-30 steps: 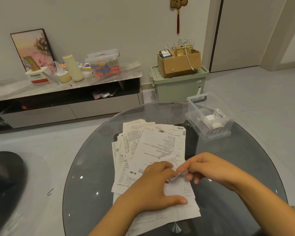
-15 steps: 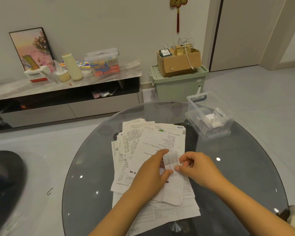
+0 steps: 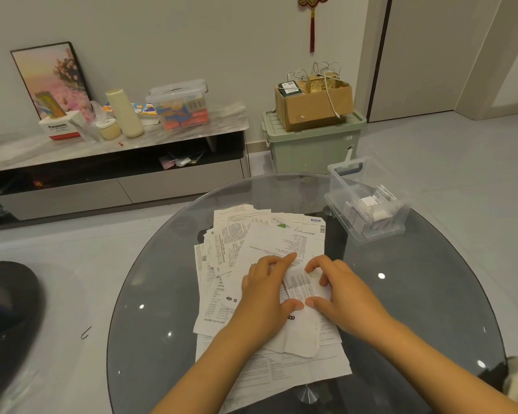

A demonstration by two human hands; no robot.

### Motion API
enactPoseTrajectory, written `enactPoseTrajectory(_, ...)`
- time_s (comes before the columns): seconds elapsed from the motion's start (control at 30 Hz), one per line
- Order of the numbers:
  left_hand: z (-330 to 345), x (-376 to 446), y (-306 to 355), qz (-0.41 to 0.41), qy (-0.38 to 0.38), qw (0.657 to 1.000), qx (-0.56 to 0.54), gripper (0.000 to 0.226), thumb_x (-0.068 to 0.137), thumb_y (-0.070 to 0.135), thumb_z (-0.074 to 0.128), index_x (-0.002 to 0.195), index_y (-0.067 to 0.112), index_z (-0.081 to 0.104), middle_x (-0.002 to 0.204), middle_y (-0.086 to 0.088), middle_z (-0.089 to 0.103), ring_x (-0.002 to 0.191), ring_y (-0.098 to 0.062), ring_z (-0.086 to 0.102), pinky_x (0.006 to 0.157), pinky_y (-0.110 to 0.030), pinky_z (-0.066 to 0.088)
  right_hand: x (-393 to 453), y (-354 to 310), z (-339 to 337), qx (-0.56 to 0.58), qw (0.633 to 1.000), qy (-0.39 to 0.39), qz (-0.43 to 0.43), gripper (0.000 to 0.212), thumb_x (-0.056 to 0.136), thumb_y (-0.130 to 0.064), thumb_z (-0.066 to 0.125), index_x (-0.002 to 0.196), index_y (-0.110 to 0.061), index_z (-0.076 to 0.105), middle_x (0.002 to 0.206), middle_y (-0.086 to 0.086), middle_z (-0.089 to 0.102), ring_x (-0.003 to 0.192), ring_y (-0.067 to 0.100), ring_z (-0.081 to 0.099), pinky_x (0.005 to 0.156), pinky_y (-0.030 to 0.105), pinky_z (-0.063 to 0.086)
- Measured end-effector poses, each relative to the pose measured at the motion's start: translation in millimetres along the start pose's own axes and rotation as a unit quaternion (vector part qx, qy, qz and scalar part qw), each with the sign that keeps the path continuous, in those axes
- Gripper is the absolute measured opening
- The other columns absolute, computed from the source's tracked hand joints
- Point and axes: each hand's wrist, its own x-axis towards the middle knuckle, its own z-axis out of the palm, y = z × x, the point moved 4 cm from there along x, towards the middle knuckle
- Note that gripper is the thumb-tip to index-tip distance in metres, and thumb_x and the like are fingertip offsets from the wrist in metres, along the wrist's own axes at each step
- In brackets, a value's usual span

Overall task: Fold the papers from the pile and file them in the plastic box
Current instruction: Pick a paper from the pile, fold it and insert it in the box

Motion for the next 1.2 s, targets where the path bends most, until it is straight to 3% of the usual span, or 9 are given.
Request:
enactPoseTrajectory(0.17,-4,6,-7,-0.036,0.004,0.999,0.033,0.07,0.077,0.045,0.071,0.138,0.04,0.036,0.132,0.011,0.03,0.124,-0.01,0.023,0.105,-0.027,0.019,0,2,3,0.013,1.0,0.02,-0.004,0.054,0.082,-0.027,0.069,0.116,-0.04,0.029,0.112,-0.01,0.028,0.1,0.012,0.05,0.076,0.029,0.056)
enactPoseTrajectory(0.33,-5,11,-12,-0.055,0.002,0.998,0.023,0.063,0.068,0.05,0.077,0.122,0.036,0.047,0.116,0.013,0.035,0.117,-0.007,0.029,0.098,-0.027,0.019,-1,1,4,-0.035,0.999,0.017,-0.033,0.033,0.086,-0.031,0.064,0.112,-0.035,0.045,0.111,-0.012,0.028,0.095,0.007,0.044,0.076,0.019,0.049)
enactPoseTrajectory(0.47,-8,13,-17,-0.058,0.018,0.998,-0.015,0.05,0.07,0.045,0.077,0.113,0.036,0.053,0.11,0.014,0.044,0.111,-0.006,0.037,0.095,-0.027,0.022,3,3,5,-0.039,0.999,-0.017,-0.026,0.031,0.086,-0.034,0.063,0.116,-0.035,0.054,0.108,-0.015,0.035,0.107,0.007,0.044,0.088,0.024,0.046)
enactPoseTrajectory(0.63,-12,17,-18,-0.073,0.079,0.992,-0.065,0.015,0.079,0.031,0.074,0.084,0.033,0.06,0.089,0.015,0.052,0.091,-0.007,0.049,0.099,-0.034,0.029,7,2,5,-0.029,0.999,-0.038,-0.02,0.032,0.086,-0.031,0.064,0.117,-0.033,0.054,0.109,-0.018,0.035,0.111,0.008,0.044,0.093,0.026,0.046)
enactPoseTrajectory(0.83,-11,16,-19,-0.095,0.087,0.988,-0.089,0.02,0.083,0.028,0.07,0.068,0.034,0.058,0.083,0.015,0.056,0.078,-0.004,0.051,0.094,-0.035,0.037,5,1,5,-0.028,0.999,-0.03,-0.022,0.03,0.087,-0.029,0.063,0.116,-0.031,0.057,0.108,-0.016,0.036,0.11,0.009,0.045,0.09,0.023,0.045)
enactPoseTrajectory(0.97,-17,12,-15,-0.126,0.082,0.968,-0.199,0.011,0.085,0.022,0.066,0.075,0.025,0.063,0.072,0.011,0.061,0.071,-0.007,0.057,0.07,-0.021,0.045,-2,-5,-2,-0.037,0.999,0.009,-0.039,0.03,0.086,-0.036,0.063,0.116,-0.032,0.058,0.104,-0.015,0.039,0.107,0.007,0.045,0.086,0.021,0.043)
enactPoseTrajectory(1.1,-26,3,-2,-0.145,0.099,0.938,-0.299,0.004,0.086,0.014,0.064,0.082,0.017,0.064,0.061,0.003,0.065,0.071,-0.016,0.067,0.071,-0.027,0.052,-9,-12,-16,-0.018,0.996,0.062,-0.066,0.038,0.08,-0.047,0.066,0.115,-0.034,0.058,0.102,-0.017,0.043,0.101,0.002,0.04,0.082,0.018,0.04)
enactPoseTrajectory(1.2,-29,-2,7,-0.159,0.122,0.918,-0.343,0.008,0.086,0.012,0.063,0.092,0.018,0.062,0.056,0.002,0.065,0.071,-0.014,0.069,0.062,-0.022,0.045,-13,-19,-23,-0.043,0.989,0.095,-0.105,0.042,0.076,-0.053,0.067,0.112,-0.034,0.061,0.099,-0.019,0.045,0.096,0.002,0.039,0.075,0.012,0.034)
